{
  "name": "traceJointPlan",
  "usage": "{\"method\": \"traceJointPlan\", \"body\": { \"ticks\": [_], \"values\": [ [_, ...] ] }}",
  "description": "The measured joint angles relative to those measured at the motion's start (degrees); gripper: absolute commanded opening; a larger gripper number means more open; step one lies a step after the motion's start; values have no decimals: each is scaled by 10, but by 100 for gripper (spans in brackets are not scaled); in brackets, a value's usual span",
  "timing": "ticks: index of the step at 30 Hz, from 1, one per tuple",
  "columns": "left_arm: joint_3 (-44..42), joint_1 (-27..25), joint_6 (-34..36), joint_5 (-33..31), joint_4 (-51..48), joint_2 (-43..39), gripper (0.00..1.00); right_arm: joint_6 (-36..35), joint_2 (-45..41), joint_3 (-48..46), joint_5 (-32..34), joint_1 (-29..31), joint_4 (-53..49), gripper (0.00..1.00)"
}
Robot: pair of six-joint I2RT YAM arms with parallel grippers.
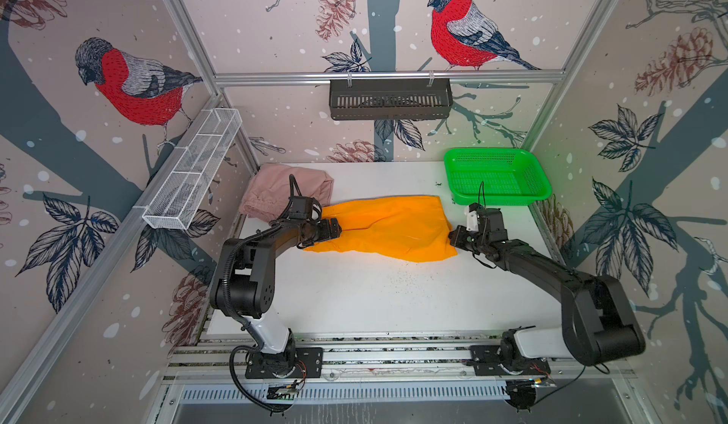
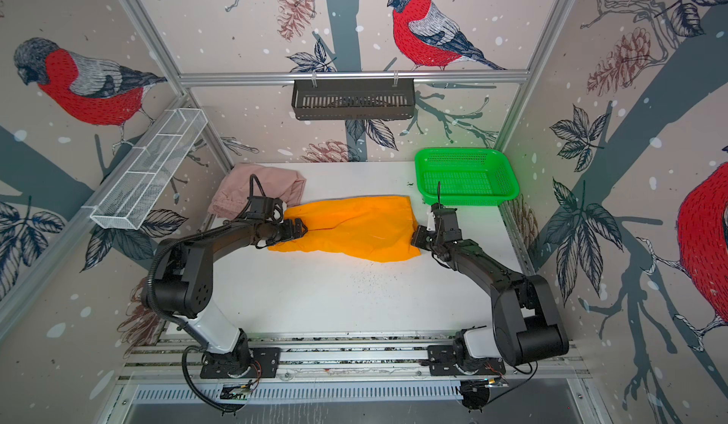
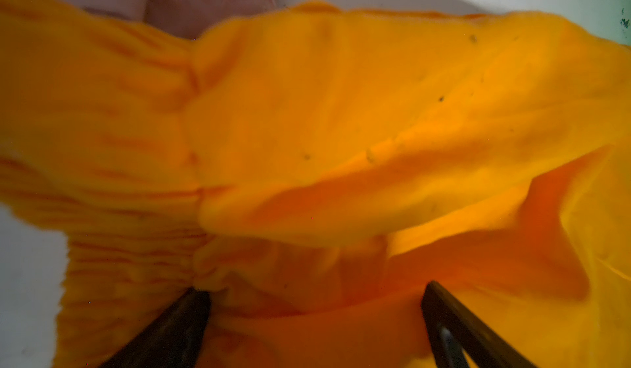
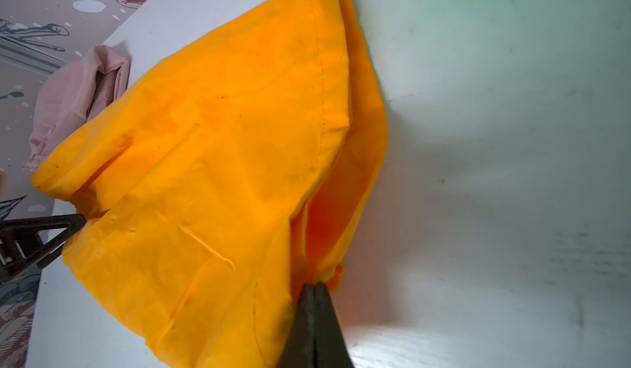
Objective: Fold and stack the shorts
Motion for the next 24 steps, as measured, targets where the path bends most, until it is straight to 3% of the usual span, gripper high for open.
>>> {"method": "traceJointPlan", "body": {
  "ticks": [6,8,12,14,15,20,24],
  "values": [
    [2,0,0,0,-2,4,98,-19,-37,5,43,-9,-112,3],
    [3,0,1,1,-2,5,98,-25,-37,-10,44,-22,-122,13],
    [3,-1,6,4,1,2,98,-29,-43,-23,60,-38,-152,16],
    [5,-1,7,4,-2,1,98,-30,-59,-14,69,-40,-164,36],
    [6,-1,7,5,-3,1,98,-30,-70,-6,73,-41,-167,42],
    [6,-1,6,10,-11,-7,98,-41,-112,15,84,-5,-137,45],
    [9,-2,-3,32,-49,-43,98,-29,-107,-1,66,93,-55,34]
  ]
}}
